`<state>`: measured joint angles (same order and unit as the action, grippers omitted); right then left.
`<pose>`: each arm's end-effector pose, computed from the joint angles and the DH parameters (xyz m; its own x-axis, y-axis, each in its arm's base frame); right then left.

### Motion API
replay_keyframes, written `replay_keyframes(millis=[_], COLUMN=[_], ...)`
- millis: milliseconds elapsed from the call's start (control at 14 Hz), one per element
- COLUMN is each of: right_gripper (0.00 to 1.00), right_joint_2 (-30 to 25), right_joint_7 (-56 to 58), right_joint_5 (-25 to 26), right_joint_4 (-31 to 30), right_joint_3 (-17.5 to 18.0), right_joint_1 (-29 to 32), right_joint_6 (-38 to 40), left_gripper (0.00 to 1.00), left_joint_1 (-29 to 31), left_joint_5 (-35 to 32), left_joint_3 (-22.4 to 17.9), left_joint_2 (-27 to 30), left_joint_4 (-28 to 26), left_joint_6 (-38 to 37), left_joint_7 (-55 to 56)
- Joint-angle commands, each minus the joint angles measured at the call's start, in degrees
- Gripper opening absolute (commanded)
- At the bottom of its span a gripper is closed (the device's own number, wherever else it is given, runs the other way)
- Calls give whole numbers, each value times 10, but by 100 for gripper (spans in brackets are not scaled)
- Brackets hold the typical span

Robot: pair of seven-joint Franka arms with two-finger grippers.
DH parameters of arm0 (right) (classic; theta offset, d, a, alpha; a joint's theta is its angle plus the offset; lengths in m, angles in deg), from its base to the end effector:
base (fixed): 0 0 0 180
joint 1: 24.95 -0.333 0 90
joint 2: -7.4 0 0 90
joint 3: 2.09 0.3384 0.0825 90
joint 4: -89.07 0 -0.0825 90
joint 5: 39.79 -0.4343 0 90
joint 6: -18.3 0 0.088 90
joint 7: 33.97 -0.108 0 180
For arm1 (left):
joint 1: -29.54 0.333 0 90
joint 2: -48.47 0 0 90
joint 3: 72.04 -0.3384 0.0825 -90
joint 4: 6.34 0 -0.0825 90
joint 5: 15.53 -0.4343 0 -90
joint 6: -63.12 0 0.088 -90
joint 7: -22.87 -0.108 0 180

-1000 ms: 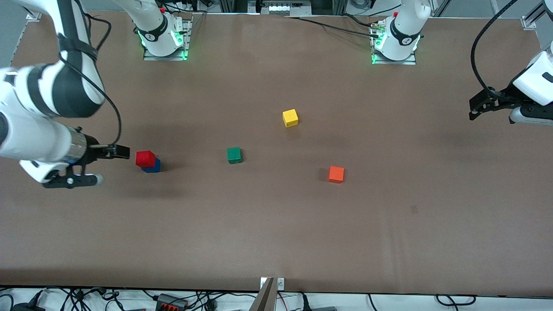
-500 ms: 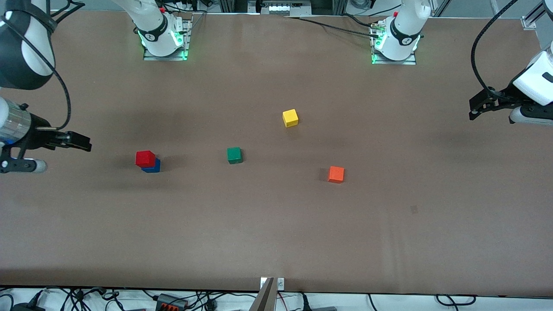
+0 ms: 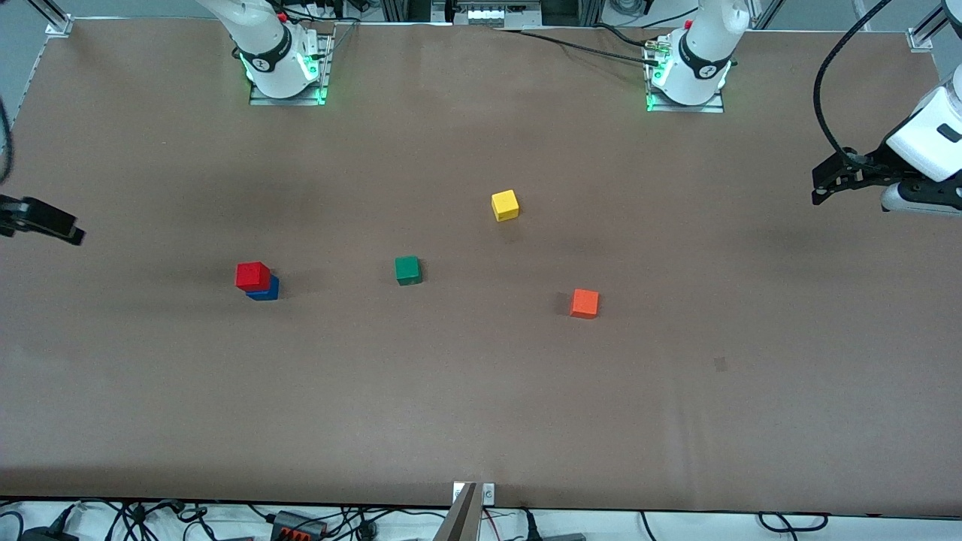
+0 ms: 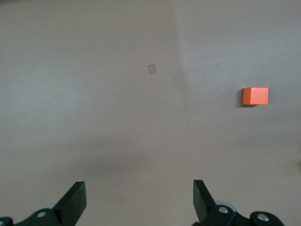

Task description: Pass red block to right arm, stack on blue

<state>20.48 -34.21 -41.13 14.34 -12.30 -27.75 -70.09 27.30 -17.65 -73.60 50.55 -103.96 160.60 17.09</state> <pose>0.6724 -0.0694 0.6379 0.9918 -0.1274 0.0137 -0.1276 -0.9917 0.0167 0.6020 -0.0033 0.6095 0.9927 -0.1172 0.0300 -0.1160 -0.9925 -0.0390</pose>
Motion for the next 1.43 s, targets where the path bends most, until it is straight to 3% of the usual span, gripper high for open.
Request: replay_keyframes(millis=[0, 357, 643, 857, 1357], right_gripper=[100, 100, 100, 100, 100], right_joint_2=[-23, -27, -94, -133, -148], right_joint_7=[-2, 34, 39, 37, 39], right_joint_5=[-1, 4, 38, 36, 34], right_joint_4=[-26, -44, -146, -210, -219], right_joint_3=[60, 69, 73, 74, 75], right_joint_1=[47, 52, 47, 48, 47], right_joint_6=[1, 2, -41, -63, -54], left_gripper=[100, 100, 100, 100, 100], left_joint_1=[-2, -2, -1, -1, 0], left_joint_5=[10, 10, 10, 10, 10], left_joint_3=[-2, -2, -2, -2, -2], left_joint_2=[8, 7, 8, 7, 7], left_joint_4=[2, 2, 2, 2, 2], left_joint_6=[-11, -11, -16, -16, -16], left_joint_7=[0, -1, -1, -1, -1])
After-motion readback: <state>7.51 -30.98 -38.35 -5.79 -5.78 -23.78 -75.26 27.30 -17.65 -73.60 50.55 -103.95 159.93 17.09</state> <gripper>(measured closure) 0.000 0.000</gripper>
